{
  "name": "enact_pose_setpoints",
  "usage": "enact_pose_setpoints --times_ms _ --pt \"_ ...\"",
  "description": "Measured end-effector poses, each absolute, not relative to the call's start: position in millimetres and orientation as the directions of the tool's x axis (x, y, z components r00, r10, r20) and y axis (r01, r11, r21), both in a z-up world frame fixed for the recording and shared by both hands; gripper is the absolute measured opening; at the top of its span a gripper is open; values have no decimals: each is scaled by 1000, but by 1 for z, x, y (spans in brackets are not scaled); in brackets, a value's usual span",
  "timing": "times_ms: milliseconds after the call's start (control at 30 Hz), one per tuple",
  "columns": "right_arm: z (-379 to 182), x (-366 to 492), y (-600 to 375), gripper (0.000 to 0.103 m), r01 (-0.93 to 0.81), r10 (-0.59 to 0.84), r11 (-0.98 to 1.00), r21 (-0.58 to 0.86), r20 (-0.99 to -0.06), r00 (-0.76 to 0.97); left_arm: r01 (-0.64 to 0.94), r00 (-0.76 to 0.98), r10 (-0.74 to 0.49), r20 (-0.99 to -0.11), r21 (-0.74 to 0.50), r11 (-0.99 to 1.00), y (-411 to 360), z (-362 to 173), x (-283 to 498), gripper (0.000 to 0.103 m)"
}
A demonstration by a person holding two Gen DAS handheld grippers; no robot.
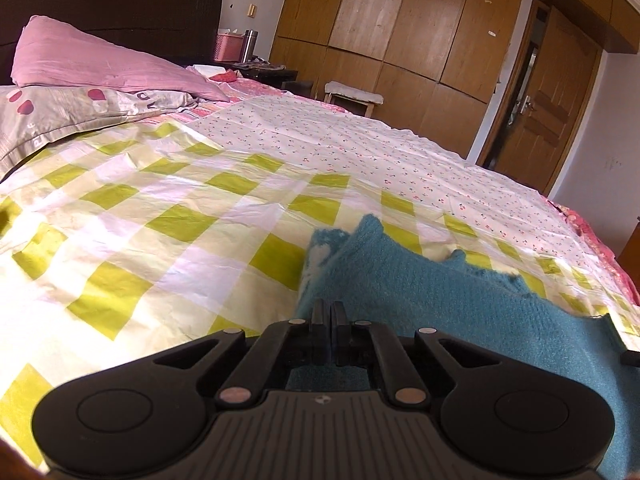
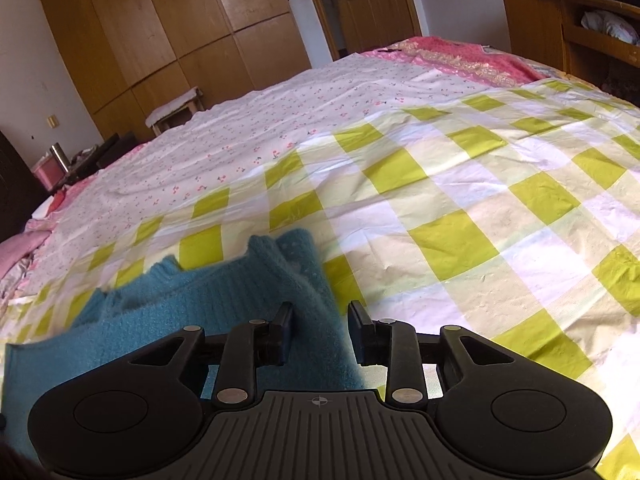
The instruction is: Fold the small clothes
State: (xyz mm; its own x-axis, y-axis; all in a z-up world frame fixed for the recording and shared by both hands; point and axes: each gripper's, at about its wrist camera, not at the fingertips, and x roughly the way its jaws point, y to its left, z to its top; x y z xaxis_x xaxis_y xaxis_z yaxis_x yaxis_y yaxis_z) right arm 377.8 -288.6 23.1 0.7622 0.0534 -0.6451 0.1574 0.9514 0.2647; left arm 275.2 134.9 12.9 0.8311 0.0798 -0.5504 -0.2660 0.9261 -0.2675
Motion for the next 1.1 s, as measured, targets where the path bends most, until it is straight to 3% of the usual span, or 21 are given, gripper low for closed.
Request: enact_pose_setpoints --times_ms 200,367,500,800,1000,1100 --pt "49 346 -259 30 52 68 982 184 -591 804 -247 824 67 -562 -251 936 140 15 231 17" --pt "49 332 -202 30 -125 222 972 196 -615 757 -223 818 29 -574 -272 936 140 2 204 33" --pt "31 328 -148 31 -221 282 959 177 -665 691 -200 814 -16 -581 -305 931 144 -5 198 34" --pt "38 326 -99 34 -242 214 969 52 -668 713 -156 811 -119 -572 -408 900 162 -5 197 35" --pt "41 327 -58 34 -316 279 946 71 -675 683 -166 808 -143 -572 -454 875 172 -4 193 35" --pt "23 335 -41 33 -327 291 940 94 -722 628 -172 797 -153 -584 -463 870 174 -6 195 36"
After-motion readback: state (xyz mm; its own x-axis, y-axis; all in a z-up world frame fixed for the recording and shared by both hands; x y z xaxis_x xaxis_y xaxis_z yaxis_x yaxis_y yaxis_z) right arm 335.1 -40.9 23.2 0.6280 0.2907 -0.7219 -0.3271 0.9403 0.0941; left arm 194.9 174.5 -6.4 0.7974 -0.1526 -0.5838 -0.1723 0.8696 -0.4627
